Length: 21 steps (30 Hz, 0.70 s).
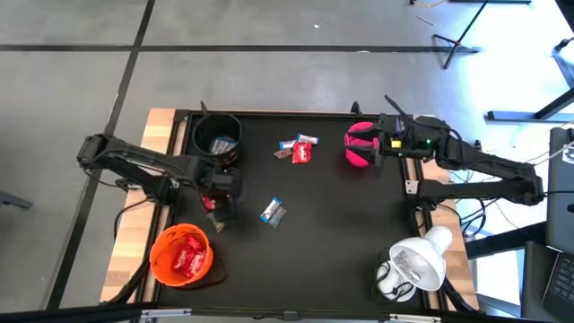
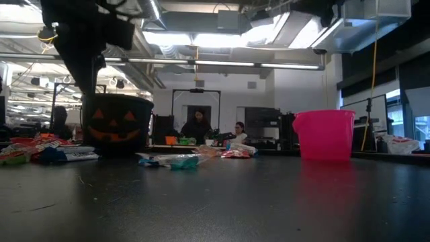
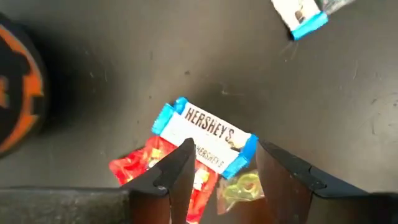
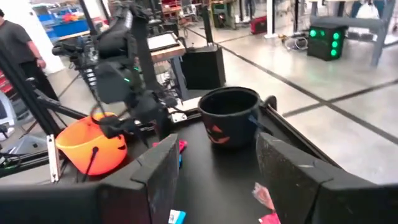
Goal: Sort candy
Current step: Put the white chocolate bar into the black bucket
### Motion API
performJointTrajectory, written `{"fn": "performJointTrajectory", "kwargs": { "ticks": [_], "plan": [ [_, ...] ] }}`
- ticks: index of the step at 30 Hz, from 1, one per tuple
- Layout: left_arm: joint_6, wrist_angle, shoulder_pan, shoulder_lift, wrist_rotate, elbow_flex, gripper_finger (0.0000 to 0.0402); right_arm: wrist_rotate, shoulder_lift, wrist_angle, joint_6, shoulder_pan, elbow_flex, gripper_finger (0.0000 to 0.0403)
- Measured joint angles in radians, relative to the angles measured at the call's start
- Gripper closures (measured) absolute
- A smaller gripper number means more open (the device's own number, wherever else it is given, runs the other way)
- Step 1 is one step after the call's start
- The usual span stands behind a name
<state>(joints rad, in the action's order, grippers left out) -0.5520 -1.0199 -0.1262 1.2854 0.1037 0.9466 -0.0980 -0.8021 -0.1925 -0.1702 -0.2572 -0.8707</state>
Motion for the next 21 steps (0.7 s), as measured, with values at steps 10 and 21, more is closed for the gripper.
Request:
{"fn": "performJointTrajectory", "kwargs": {
  "ticks": [10,21],
  "plan": [
    [0.03,0.002,0.071,0.119,-0.014,0.001,0.0231,0.189,-0.023,0.023,0.088,0.233,-0.001,0.019],
    [-0.013,-0.008,0.106,0.233,-0.061,0.001,0.0161,0.279,-0.028,0.018,0.125,0.337,0.0,0.019]
  ]
}}
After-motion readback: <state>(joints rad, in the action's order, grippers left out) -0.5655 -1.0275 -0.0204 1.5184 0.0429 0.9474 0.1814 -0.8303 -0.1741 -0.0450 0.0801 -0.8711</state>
